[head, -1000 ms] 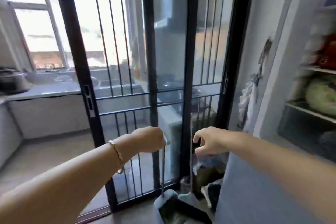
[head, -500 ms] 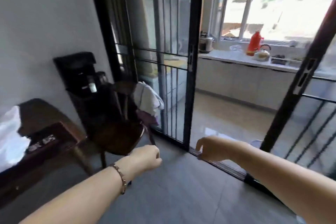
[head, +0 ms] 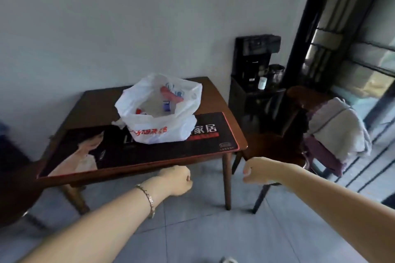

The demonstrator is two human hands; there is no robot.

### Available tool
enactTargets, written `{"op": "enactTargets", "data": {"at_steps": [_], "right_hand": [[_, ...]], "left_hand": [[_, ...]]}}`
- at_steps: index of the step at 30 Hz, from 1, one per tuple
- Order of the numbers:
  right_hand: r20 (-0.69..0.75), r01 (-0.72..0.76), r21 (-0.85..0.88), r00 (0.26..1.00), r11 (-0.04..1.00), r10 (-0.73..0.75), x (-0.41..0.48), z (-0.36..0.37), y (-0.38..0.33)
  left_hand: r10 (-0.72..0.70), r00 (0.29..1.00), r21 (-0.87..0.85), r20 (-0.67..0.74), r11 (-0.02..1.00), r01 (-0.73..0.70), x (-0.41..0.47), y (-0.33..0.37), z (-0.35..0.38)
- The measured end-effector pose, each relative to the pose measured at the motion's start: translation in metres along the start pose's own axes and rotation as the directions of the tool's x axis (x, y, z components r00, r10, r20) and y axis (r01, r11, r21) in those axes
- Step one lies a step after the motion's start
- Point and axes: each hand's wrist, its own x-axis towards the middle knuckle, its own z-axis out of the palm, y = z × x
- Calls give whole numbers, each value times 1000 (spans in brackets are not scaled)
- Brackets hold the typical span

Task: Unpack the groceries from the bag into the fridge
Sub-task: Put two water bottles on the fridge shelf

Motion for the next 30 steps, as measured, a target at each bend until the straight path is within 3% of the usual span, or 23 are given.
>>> {"op": "enactTargets", "data": {"at_steps": [6,10,12,15,18,21,24,27,30], "right_hand": [[6,195,-33,981,980,-194,127,-51,-44],[30,303,35,952,952,-304,209,-105,-76],[27,342,81,938,936,-346,246,-130,-94],[-28,386,107,922,916,-386,295,-156,-124],[-90,409,126,912,904,-400,341,-165,-159],[-144,424,142,903,894,-405,386,-159,-194],[-186,460,3,873,888,-452,428,-148,-236],[-123,513,-131,841,849,-527,466,-132,-277],[-28,572,-362,782,736,-622,497,-115,-308]], "left_hand": [[-174,985,-121,-10,978,172,63,-81,-35],[-255,954,-246,-159,946,212,110,-130,-75],[-301,907,-325,-296,924,201,130,-153,-94],[-347,778,-337,-523,923,185,158,-189,-112],[-398,693,-325,-602,914,242,189,-230,-121],[-417,731,-286,-540,908,307,223,-272,-125],[-404,820,-253,-404,911,324,254,-309,-125],[-381,875,-280,-300,912,300,274,-339,-123],[-344,906,-377,-245,895,238,286,-365,-124]]}}
